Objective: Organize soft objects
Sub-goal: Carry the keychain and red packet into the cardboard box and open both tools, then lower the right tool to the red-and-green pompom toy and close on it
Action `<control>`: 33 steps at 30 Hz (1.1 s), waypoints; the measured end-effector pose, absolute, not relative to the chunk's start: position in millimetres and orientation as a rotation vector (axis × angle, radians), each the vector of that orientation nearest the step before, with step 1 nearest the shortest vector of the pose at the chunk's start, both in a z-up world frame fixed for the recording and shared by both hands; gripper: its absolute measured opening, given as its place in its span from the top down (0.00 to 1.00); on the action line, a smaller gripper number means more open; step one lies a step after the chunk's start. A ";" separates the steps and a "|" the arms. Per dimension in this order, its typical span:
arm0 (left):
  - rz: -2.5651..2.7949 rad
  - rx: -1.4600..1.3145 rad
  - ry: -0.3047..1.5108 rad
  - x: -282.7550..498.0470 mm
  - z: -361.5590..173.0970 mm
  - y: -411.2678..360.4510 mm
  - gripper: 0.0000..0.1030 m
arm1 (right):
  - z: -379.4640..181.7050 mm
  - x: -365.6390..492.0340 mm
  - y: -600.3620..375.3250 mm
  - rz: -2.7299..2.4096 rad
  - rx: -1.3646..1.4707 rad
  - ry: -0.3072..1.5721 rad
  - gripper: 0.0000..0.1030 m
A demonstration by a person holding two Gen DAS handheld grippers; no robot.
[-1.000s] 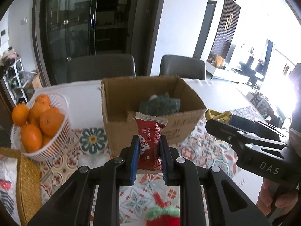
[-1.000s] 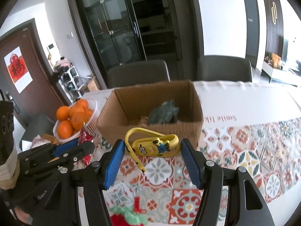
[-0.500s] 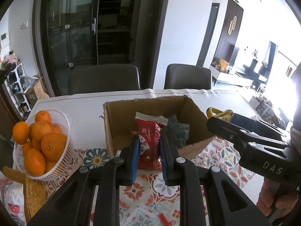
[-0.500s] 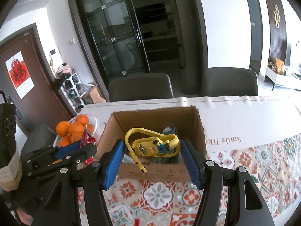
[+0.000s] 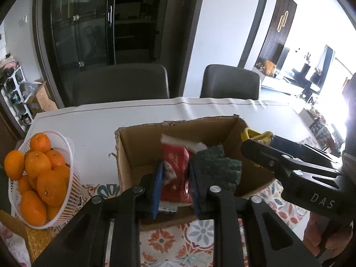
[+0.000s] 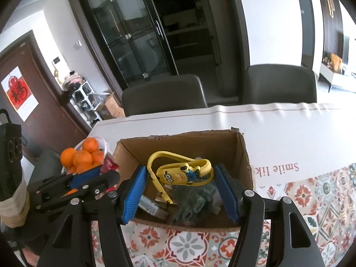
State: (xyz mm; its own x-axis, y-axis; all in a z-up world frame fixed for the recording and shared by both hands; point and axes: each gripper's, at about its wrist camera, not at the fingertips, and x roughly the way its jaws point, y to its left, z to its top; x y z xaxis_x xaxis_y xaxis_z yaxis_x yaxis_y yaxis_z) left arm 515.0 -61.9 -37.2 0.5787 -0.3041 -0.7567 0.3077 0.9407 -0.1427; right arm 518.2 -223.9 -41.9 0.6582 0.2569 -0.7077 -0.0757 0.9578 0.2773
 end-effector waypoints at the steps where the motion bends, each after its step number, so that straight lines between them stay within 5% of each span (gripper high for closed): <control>1: -0.352 0.008 0.888 517.3 -38.4 -62.2 0.55 | -43.8 520.4 -223.9 0.190 0.240 0.840 0.29; 17: -0.197 0.041 0.843 476.2 -27.8 -38.8 0.40 | -36.7 483.6 -212.2 0.114 0.193 0.821 0.24; 33: -0.069 0.083 0.759 382.6 -9.0 -9.8 0.04 | -23.2 405.7 -190.8 0.117 0.124 0.816 0.18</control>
State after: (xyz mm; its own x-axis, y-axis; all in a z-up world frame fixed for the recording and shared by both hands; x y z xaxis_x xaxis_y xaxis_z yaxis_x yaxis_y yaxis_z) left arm 382.6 -9.8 -9.0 0.7235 -0.0324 -0.6896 0.0927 0.9944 0.0504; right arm 405.7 -190.8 -23.2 0.6795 0.1517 -0.7179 -0.0561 0.9863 0.1553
